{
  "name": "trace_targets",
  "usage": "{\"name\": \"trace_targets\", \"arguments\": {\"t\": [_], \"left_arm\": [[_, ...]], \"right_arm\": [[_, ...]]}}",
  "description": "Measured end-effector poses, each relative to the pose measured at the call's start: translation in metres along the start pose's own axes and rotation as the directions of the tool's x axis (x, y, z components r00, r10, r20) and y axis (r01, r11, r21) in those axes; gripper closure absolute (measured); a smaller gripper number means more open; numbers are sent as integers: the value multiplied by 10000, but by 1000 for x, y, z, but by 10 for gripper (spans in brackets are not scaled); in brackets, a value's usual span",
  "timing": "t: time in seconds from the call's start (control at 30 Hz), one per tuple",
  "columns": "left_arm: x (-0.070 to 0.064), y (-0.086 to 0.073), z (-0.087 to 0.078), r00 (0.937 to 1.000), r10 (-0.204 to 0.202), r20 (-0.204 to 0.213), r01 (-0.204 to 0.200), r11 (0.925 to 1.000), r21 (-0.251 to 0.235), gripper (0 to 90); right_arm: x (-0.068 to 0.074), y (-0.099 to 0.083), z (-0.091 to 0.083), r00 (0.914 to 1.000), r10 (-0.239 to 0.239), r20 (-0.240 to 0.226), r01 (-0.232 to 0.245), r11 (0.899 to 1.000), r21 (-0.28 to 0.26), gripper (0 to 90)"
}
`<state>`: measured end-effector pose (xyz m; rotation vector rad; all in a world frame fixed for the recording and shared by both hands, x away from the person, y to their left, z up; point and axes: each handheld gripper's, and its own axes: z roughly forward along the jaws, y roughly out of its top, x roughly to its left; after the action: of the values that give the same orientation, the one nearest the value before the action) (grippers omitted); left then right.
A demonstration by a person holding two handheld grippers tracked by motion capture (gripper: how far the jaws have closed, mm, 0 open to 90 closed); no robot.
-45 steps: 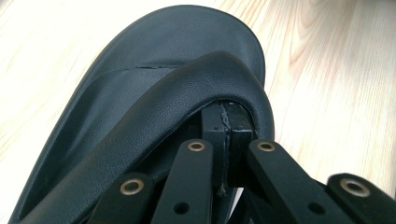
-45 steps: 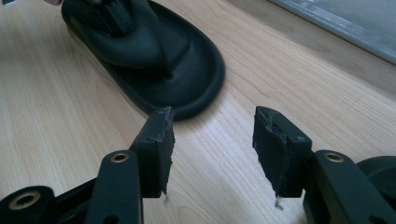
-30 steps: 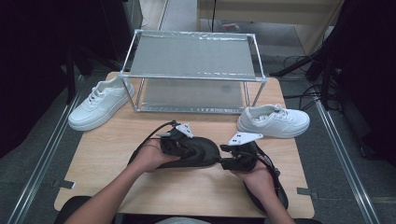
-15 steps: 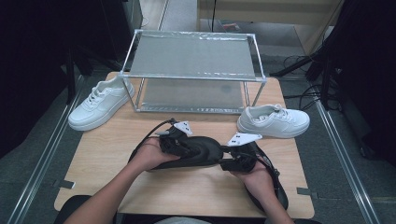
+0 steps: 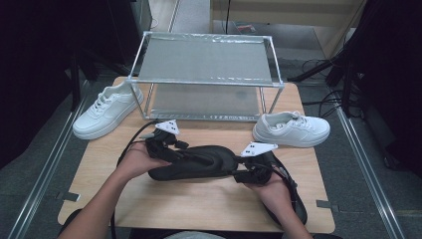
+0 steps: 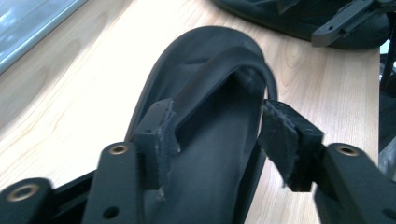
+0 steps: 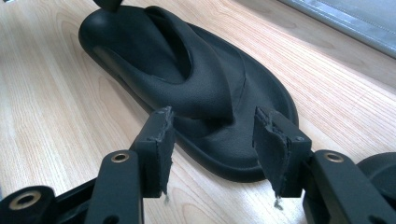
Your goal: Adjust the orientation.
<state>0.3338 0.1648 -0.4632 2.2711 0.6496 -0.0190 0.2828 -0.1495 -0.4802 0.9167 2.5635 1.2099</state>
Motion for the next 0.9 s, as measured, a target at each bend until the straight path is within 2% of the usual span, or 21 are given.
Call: {"name": "trace_targets", "arguments": {"t": [0.13,0.23,0.3,0.33,0.4,0.5,0.6,0.77,0.8,0.9], "left_arm": [[7,-8,-7,9997,-209,-116,212,9994,278,411],[11,-11,-12,9993,-266,-245,272,9994,230,401],[16,-16,-21,9972,-480,-575,485,9988,77,405],[18,-19,-23,9965,-589,-595,591,9982,23,415],[20,-24,-29,9944,-597,-872,600,9982,17,452],[23,-31,-39,9923,-521,-1124,513,9986,-102,565],[28,-36,-46,9895,-825,-1189,788,9963,-354,658],[34,-43,-47,9881,-1079,-1092,1070,9942,-143,735],[36,-45,-46,9890,-1169,-903,1164,9931,-104,748],[38,-48,-46,9904,-1001,-949,1001,9950,-53,785]], "right_arm": [[1,1,1,10000,-64,-45,64,10000,-1,499],[2,3,3,9999,-123,-117,123,9999,1,499],[3,3,5,9997,-202,-162,203,9998,37,499],[3,4,5,9996,-238,-177,239,9997,40,499],[4,6,7,9992,-299,-256,300,9995,37,499],[6,8,11,9985,-418,-365,420,9991,57,499],[10,10,14,9978,-505,-432,511,9986,136,500],[12,13,17,9964,-659,-535,665,9977,105,507],[13,14,19,9958,-704,-589,711,9974,90,508],[14,14,21,9952,-759,-614,768,9970,126,508]]}}
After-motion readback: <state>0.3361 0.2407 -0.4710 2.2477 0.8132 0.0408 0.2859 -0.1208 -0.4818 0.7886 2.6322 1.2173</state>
